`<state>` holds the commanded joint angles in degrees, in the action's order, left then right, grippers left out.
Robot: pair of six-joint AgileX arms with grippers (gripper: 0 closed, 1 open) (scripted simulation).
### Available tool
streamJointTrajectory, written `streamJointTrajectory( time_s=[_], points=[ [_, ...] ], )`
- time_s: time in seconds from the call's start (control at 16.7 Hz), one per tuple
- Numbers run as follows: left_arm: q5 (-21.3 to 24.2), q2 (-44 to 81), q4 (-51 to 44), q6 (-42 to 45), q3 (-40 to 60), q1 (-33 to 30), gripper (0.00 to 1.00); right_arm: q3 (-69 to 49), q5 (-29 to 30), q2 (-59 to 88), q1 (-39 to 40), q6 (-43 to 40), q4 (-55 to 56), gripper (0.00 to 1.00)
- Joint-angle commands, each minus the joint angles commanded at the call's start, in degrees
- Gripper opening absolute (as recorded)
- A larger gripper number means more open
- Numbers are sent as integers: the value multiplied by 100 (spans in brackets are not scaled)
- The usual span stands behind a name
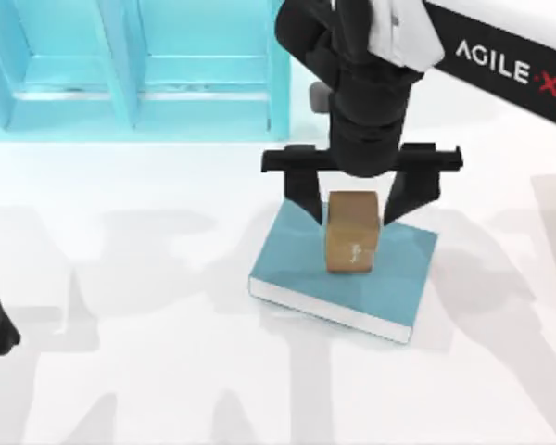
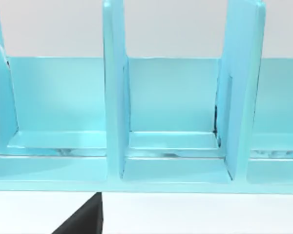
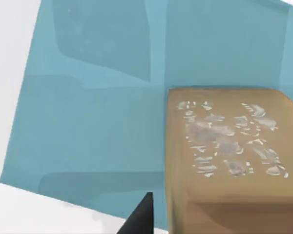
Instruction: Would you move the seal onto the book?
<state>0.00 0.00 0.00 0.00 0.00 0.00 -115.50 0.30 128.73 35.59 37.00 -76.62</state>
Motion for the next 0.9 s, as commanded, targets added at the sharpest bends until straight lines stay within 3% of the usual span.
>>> streamJointTrajectory(
  time_s=[0.12, 0.9],
  points=[
    [0, 0, 0, 0, 0, 0, 100, 0, 0, 0, 0, 0, 0, 100],
    [0, 0, 0, 0, 0, 0, 100, -520, 3, 51, -5, 2, -463, 100]
  ],
)
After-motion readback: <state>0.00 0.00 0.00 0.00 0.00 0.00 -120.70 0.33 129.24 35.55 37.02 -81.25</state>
